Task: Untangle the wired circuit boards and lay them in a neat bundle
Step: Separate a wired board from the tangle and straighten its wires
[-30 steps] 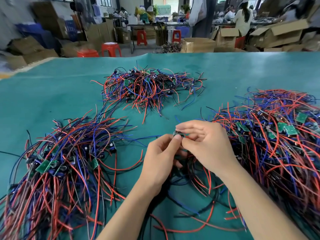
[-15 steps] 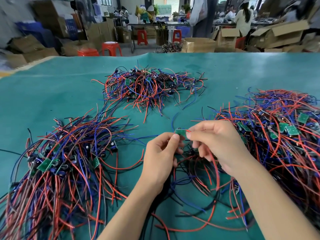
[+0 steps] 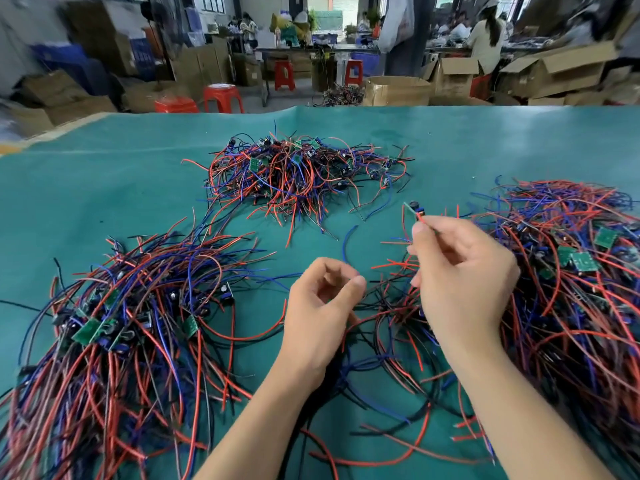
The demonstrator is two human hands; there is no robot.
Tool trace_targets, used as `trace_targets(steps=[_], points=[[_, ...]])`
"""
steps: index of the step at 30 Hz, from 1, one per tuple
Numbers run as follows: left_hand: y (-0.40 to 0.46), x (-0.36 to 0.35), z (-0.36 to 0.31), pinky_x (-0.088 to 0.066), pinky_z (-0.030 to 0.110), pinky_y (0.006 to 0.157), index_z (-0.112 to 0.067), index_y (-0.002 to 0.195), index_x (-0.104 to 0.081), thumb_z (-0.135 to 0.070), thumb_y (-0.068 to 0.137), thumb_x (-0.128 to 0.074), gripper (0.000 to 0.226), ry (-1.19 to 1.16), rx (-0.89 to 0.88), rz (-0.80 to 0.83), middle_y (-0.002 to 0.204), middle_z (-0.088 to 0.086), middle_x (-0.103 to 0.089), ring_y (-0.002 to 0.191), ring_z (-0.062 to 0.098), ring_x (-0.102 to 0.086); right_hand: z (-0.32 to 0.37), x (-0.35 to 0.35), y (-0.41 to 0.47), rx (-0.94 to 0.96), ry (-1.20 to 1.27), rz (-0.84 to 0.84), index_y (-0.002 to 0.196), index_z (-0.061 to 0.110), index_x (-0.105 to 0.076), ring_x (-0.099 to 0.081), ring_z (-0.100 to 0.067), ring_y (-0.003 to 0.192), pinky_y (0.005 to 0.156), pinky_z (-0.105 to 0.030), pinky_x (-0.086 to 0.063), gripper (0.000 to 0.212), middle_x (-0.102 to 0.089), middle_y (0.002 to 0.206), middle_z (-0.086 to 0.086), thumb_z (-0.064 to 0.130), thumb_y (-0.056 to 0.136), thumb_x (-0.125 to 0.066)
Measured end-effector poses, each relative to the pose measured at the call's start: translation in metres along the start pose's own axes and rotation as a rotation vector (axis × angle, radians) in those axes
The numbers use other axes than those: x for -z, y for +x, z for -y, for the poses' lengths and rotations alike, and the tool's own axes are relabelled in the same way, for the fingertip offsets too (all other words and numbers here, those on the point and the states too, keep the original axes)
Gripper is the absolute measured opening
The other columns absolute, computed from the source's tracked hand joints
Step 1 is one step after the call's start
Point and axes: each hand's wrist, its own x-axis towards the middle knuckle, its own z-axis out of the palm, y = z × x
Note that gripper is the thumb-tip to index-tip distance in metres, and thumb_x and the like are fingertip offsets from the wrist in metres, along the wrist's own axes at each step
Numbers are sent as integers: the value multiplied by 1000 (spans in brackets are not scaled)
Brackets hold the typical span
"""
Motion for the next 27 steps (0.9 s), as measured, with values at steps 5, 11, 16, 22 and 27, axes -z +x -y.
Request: trace_targets(steps=[5,11,16,22,27], points=[[1,-3,-6,-53,24,55,-7,96,-72,-26,104,-47,32,-131,110,94,87,11,-75,74,17,-68,8,-10,-18,198,-162,395,84,20,-80,-64,4,57,64,-20,-55,5,-69,65,23,18,83,-75],[2,0,-4,-56,26,62,-1,94,-71,-20,105,-46,33,-183,131,55,89,22,-73,74,22,-67,13,-8,-20,132,-153,658,72,12,-76,-43,0,41,47,-18,-42,7,-61,50,10,18,75,-79],[2,-1,-1,-49,32,60,-12,112,-63,-15,105,-43,21,-148,120,10,74,13,-64,62,23,-59,11,-2,-10,-54,-223,744,65,11,-70,-58,-25,52,57,-37,-50,35,-60,52,-6,40,84,-69],[0,1,-4,-44,23,51,-18,112,-61,-15,106,-42,21,-83,70,140,77,15,-71,59,20,-61,7,-8,-8,-212,-222,572,70,14,-66,-54,-14,52,58,-31,-43,37,-61,54,4,42,93,-68],[-3,1,-8,-38,19,47,-18,125,-47,-18,106,-42,20,-29,43,245,70,6,-72,56,18,-61,5,-8,-10,-472,198,759,85,3,-73,-44,-21,49,48,-29,-27,33,-50,54,-6,33,97,-66]])
